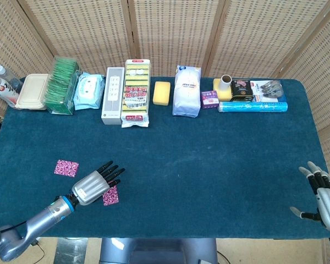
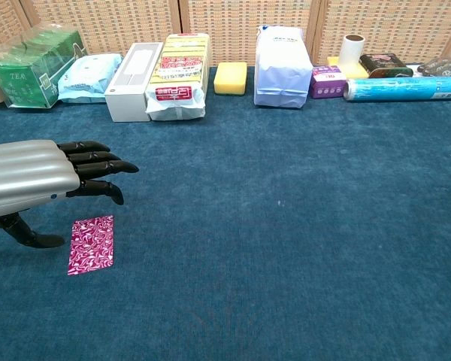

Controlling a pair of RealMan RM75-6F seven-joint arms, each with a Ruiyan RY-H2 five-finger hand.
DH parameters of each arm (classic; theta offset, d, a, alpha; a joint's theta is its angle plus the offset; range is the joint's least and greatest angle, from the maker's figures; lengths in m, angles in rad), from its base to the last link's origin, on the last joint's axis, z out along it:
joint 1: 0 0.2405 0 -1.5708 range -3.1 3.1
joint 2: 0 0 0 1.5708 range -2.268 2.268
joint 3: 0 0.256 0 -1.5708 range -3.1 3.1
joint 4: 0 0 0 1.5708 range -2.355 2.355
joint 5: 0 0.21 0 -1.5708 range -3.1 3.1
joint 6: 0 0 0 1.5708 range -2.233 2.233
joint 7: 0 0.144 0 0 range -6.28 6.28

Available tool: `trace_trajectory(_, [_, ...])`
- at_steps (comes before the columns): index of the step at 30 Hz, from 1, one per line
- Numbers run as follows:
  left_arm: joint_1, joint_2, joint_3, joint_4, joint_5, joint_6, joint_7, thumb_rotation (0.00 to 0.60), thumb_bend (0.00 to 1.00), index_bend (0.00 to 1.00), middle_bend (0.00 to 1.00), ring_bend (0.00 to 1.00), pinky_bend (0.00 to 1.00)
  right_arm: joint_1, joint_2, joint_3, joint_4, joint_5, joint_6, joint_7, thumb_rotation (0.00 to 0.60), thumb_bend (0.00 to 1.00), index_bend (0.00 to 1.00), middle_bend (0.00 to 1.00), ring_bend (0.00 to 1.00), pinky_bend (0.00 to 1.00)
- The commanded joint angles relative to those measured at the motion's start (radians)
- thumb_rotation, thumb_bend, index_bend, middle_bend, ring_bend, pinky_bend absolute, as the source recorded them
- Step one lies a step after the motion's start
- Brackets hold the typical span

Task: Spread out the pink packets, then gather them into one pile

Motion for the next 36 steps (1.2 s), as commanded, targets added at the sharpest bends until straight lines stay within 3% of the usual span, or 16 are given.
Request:
trace_trajectory(1, [-0.007, -0.013, 0.002, 0.017, 0.015, 0.002, 0.008, 0.6, 0.2, 0.19, 0.0, 0.0, 0.0, -0.001, 0.001, -0.001, -0.001, 0.0, 0.001, 0.0, 0.6, 0.0, 0.09, 0.0, 0.0, 0.0])
trace_trajectory(16, [-0.039, -0.052, 0.054, 0.132, 0.11, 0.036, -0.055, 0.6, 0.18, 0.19, 0.0, 0.0, 0.0, -0.005, 0.003, 0.001, -0.001, 0.001, 0.007, 0.004, 0.6, 0.0, 0.09, 0.0, 0.0, 0.0])
trace_trajectory(36, [-0.066, -0.062, 0.045, 0.097, 0.059, -0.047, 0.023, 0.6, 0.2, 0.19, 0.0, 0.0, 0.0, -0.008, 0.005, 0.004, 0.001, 0.005, 0.011, 0.013, 0.6, 0.0, 0.09, 0.0, 0.0, 0.0])
